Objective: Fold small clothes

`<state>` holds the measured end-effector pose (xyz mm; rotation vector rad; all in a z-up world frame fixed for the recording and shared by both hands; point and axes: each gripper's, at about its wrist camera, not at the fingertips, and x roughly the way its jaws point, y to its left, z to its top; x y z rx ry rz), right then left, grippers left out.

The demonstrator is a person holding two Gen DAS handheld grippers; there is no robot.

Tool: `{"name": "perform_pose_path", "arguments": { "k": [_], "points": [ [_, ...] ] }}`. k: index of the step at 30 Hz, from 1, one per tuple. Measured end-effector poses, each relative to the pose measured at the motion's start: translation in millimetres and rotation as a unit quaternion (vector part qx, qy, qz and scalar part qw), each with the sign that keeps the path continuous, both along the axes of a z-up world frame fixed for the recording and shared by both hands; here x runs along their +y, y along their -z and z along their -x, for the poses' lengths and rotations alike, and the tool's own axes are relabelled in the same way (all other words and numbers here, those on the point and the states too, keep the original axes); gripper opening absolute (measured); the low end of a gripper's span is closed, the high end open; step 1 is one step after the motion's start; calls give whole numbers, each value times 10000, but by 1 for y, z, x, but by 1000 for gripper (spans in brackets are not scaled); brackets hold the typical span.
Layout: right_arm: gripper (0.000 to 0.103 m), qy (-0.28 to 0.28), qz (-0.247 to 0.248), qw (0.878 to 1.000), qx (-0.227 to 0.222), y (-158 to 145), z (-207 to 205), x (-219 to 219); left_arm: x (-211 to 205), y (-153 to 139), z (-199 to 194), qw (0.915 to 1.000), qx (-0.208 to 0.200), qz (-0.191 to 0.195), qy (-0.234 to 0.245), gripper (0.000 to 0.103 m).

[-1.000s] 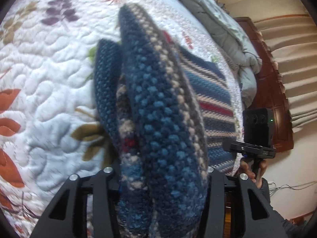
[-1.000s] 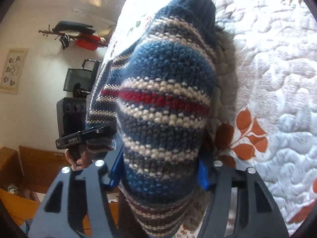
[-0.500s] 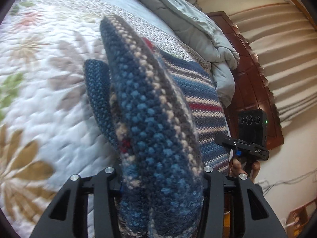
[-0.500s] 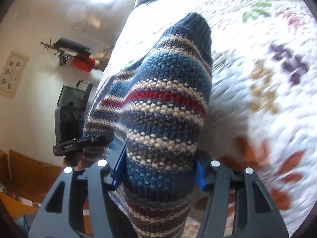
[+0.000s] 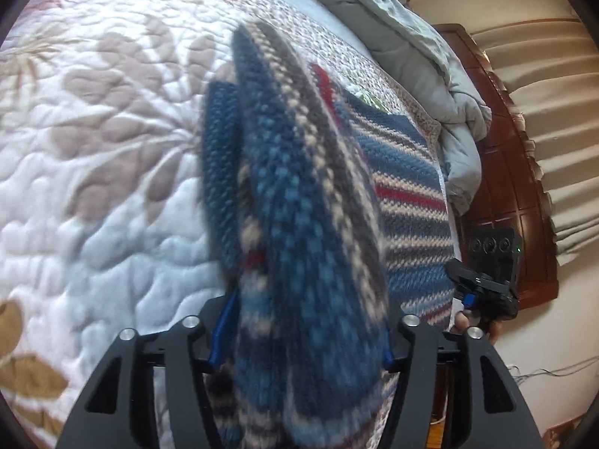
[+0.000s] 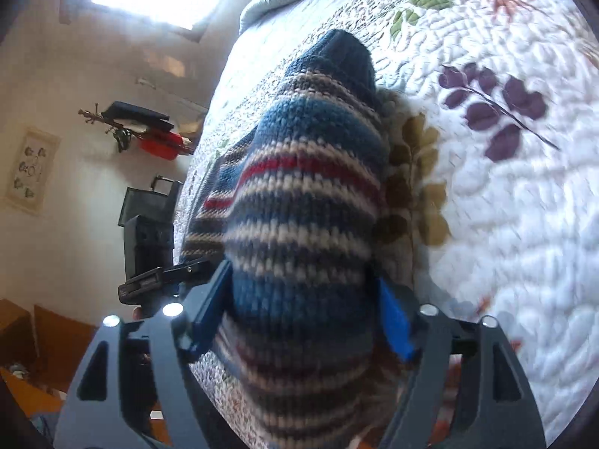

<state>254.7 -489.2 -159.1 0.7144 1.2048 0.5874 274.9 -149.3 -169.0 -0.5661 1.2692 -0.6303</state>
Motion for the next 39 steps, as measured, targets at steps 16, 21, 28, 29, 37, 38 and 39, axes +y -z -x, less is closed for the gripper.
{"name": "perform_pose_path", "arguments": {
  "k": [16,21,28,29,37,38,39],
  "points": [
    [25,-105,12,9993,364,9,87,-3,8,-7,82,9929,-137,-1148,-277,59],
    [23,-57,236,9983,534,17,90,19,9,3,85,9899,-165,-1381,-258,59],
    [48,-14,689,9972,295,1,112,21,3,-15,95,9851,-231,-1620,-520,67],
    [54,-30,900,9958,191,-6,119,23,-6,-21,95,9834,-278,-1704,-559,68],
    [90,296,2357,9710,-277,-67,175,48,-7,-66,139,9629,-761,-2333,-1124,82],
    [92,304,2390,9700,-324,-73,182,48,-8,-72,145,9585,-806,-2464,-1186,85],
    [92,308,2424,9691,-322,-72,188,39,-9,-77,152,9560,-855,-2540,-1193,86]
  ]
}}
